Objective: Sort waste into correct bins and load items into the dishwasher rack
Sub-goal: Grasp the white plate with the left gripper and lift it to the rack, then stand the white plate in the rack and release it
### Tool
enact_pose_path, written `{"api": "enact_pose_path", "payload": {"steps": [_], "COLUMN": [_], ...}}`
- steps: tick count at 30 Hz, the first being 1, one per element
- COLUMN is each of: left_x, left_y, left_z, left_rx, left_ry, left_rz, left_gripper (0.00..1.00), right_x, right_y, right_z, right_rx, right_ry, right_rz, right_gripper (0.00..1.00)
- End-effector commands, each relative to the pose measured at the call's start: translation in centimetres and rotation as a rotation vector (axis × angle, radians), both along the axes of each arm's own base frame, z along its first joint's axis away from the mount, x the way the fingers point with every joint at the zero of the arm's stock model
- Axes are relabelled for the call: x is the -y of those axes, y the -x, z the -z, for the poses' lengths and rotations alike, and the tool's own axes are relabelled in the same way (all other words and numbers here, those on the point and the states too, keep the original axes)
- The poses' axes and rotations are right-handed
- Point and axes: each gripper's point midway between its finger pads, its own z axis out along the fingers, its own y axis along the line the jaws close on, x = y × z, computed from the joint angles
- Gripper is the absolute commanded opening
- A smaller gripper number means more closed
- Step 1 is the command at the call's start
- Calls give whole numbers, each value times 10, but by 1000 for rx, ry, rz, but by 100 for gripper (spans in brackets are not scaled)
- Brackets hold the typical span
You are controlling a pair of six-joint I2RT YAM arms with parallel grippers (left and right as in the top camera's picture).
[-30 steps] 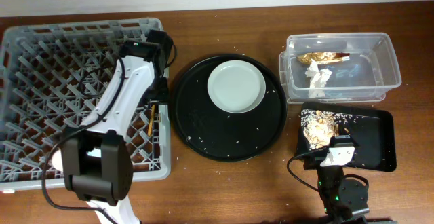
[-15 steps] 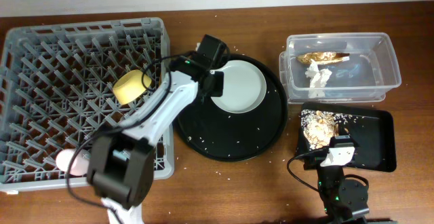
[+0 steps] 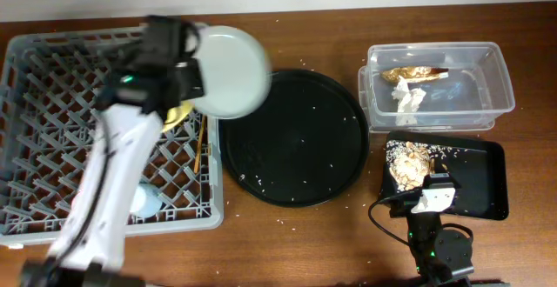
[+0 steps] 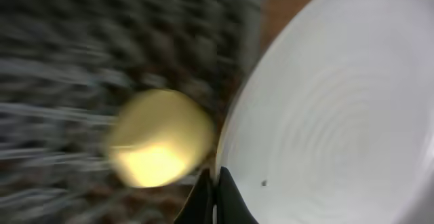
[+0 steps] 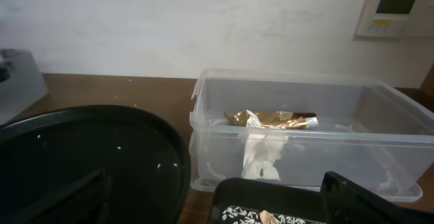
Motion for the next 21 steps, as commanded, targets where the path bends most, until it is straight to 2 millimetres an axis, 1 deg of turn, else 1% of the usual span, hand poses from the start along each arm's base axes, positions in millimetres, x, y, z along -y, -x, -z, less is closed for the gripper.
{"api": "enact_pose_path", "payload": {"steps": [1, 2, 3, 4, 5, 6, 7, 9, 12, 13, 14, 15, 16, 17, 18, 19, 20, 21], "left_x": [-126, -144, -156, -170, -191, -200, -206, -211, -208, -208, -208, -192, -178, -157, -151, -127, -109, -88], "left_y": [38, 42, 43, 45, 43, 39, 33, 23, 10, 9, 9, 8, 8, 13, 16, 27, 40, 56], "left_z": [-85, -89, -88, -89, -80, -68, -53, -34, 6, 11, 13, 19, 16, -8, -15, -28, -34, -44], "left_rx": [105, 44, -1, -32, -85, -123, -169, -226, -305, -319, -321, -319, -294, -199, -175, -107, -70, -40], "left_ry": [-517, -641, -711, -774, -828, -832, -844, -891, -878, -880, -873, -806, -760, -695, -673, -528, -395, -270], "left_rz": [-259, -234, -236, -295, -362, -371, -374, -382, -329, -322, -316, -247, -206, -189, -174, -121, -96, -36], "left_gripper": [0, 0, 0, 0, 0, 0, 0, 0, 0, 3, 24, 71, 76, 87, 93, 99, 99, 99], "right_x": [1, 1, 1, 1, 1, 1, 1, 1, 1, 1, 1, 1, 1, 1, 1, 1, 1, 1], "right_y": [0, 0, 0, 0, 0, 0, 0, 0, 0, 0, 0, 0, 0, 0, 0, 0, 0, 0], "right_z": [3, 3, 3, 3, 3, 3, 3, 3, 3, 3, 3, 3, 3, 3, 3, 3, 3, 3], "right_rx": [-4, -4, -4, -4, -4, -4, -4, -4, -4, -4, -4, -4, -4, -4, -4, -4, -4, -4], "right_ry": [7, 7, 7, 7, 7, 7, 7, 7, 7, 7, 7, 7, 7, 7, 7, 7, 7, 7], "right_rz": [6, 6, 6, 6, 6, 6, 6, 6, 6, 6, 6, 6, 6, 6, 6, 6, 6, 6], "right_gripper": [98, 98, 98, 99, 98, 98, 98, 99, 99, 98, 98, 98, 99, 98, 98, 99, 99, 98]}}
